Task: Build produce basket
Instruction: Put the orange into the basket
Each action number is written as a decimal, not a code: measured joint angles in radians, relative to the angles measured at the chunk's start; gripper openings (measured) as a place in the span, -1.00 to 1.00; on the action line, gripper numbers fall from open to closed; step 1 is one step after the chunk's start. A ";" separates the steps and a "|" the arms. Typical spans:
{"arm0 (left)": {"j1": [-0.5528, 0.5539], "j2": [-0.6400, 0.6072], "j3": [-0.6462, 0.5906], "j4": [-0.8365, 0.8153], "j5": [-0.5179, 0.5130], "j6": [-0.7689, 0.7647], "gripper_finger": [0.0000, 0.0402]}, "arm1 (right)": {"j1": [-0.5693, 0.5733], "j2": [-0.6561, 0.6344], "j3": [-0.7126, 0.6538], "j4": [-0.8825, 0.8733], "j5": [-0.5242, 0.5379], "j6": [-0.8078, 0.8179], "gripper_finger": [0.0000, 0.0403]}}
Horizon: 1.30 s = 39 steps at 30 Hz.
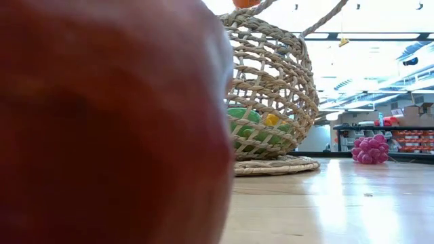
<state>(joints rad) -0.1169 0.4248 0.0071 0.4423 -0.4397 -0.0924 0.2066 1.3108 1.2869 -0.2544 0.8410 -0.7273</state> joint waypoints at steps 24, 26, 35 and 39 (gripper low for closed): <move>0.000 0.000 0.000 0.000 0.000 0.000 -0.03 | -0.216 -0.243 0.000 0.014 -0.427 1.251 0.40; 0.000 0.000 0.000 0.000 0.000 0.000 -0.02 | -0.216 -0.232 0.000 0.014 -0.460 1.247 0.40; 0.000 0.000 0.000 0.000 0.000 0.000 0.00 | -0.246 -0.126 0.001 -0.097 -0.630 1.222 0.40; 0.000 0.000 0.000 0.000 0.000 0.000 0.00 | -0.285 -0.049 0.001 -0.164 -0.717 1.223 0.40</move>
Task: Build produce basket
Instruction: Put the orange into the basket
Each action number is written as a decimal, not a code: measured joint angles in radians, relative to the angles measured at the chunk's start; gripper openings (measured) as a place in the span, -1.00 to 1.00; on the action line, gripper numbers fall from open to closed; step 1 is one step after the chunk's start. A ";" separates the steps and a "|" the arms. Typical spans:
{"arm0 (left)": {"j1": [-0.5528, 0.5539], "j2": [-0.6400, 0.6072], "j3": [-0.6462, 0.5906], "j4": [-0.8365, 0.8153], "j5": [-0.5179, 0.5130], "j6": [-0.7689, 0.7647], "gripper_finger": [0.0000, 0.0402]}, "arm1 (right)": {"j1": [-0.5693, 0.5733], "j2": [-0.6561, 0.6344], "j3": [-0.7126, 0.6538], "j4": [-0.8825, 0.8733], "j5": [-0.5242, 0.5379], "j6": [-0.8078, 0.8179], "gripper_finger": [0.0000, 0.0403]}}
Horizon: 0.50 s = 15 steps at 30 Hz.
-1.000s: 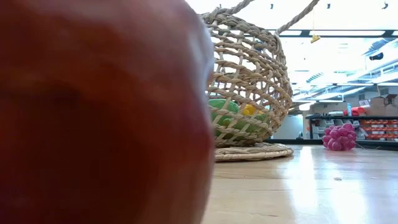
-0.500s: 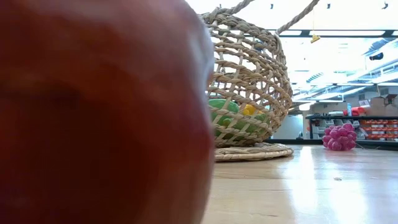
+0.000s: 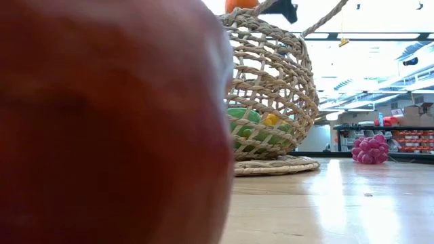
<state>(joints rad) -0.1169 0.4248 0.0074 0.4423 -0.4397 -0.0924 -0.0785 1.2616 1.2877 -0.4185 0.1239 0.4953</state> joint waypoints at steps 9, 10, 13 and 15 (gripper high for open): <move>0.000 0.000 0.000 0.000 0.000 0.000 -0.02 | -0.072 0.203 0.000 -0.049 -0.099 -0.077 0.40; 0.000 0.000 0.000 0.000 0.000 0.000 -0.01 | -0.077 0.225 0.000 -0.049 -0.099 -0.092 0.40; 0.000 0.000 0.000 0.000 0.000 0.000 0.00 | -0.087 0.281 0.002 -0.047 -0.101 -0.143 0.40; 0.000 0.000 0.000 0.000 0.000 0.000 0.00 | -0.094 0.316 0.015 -0.057 -0.120 -0.180 0.40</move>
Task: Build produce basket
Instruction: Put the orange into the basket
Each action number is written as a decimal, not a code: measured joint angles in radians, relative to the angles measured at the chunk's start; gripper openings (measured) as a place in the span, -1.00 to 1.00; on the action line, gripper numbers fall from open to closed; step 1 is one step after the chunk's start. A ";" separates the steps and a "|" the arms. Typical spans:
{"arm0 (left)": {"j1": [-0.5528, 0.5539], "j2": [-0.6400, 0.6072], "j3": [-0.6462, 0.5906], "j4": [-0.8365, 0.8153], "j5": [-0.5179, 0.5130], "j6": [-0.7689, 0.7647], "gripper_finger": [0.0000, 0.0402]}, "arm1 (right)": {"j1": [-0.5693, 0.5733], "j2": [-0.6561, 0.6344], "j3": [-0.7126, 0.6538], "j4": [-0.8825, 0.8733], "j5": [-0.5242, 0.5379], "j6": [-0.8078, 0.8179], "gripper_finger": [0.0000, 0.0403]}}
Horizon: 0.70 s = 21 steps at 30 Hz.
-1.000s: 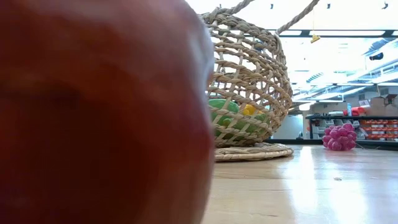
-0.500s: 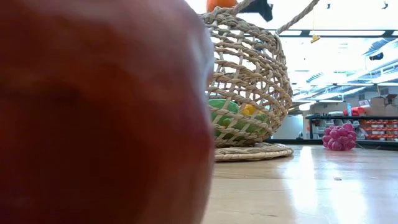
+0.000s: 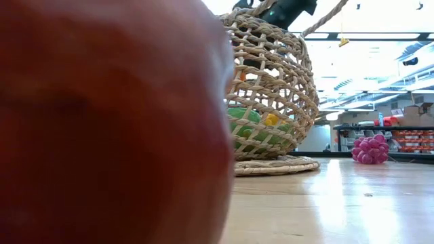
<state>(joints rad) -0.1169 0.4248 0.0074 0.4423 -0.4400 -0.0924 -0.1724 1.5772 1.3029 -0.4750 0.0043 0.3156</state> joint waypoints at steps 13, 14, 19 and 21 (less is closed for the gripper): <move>0.000 0.000 0.000 0.000 0.000 0.000 -0.01 | -0.003 0.074 0.041 0.001 -0.006 -0.295 0.73; 0.000 0.000 0.000 0.000 0.000 0.000 -0.01 | -0.003 0.071 0.041 0.000 -0.001 -0.294 0.80; 0.000 0.000 0.000 0.000 0.000 0.000 0.00 | 0.002 0.050 0.041 -0.002 -0.002 -0.306 0.95; 0.000 0.000 0.000 0.000 0.000 0.000 -0.01 | 0.007 0.032 0.051 -0.027 -0.002 -0.327 0.90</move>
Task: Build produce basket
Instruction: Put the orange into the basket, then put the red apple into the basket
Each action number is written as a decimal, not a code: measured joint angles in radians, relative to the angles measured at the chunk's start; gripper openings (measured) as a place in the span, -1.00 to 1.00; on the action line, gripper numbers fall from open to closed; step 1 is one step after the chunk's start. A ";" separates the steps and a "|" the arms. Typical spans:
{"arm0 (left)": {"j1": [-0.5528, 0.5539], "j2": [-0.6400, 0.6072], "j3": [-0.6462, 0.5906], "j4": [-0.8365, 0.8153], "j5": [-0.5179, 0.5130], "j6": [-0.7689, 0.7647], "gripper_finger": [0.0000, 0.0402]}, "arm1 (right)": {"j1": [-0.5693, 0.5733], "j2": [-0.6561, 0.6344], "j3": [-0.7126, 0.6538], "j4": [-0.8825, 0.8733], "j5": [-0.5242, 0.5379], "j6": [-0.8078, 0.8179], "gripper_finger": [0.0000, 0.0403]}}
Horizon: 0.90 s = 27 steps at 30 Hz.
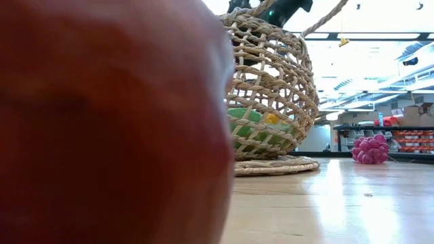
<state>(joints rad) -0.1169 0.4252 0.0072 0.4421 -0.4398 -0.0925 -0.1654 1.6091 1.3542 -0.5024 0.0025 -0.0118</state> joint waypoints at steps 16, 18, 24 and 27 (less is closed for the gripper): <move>0.000 0.000 0.000 0.000 0.000 0.000 -0.03 | 0.234 -0.134 0.223 -0.092 -0.092 -0.122 0.77; 0.000 0.000 0.000 0.000 0.000 0.000 -0.02 | 0.291 -0.136 0.224 -0.057 -0.087 -0.120 0.77; 0.000 0.000 0.000 0.000 0.000 0.000 0.00 | 0.468 -0.115 0.223 -0.019 0.055 -0.106 0.77; 0.000 0.000 0.000 0.000 0.000 0.000 0.00 | 0.539 -0.097 0.224 0.021 0.116 -0.062 0.77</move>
<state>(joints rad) -0.1173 0.4252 0.0074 0.4422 -0.4400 -0.0924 0.3737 1.5122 1.5784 -0.4812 0.1183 -0.0737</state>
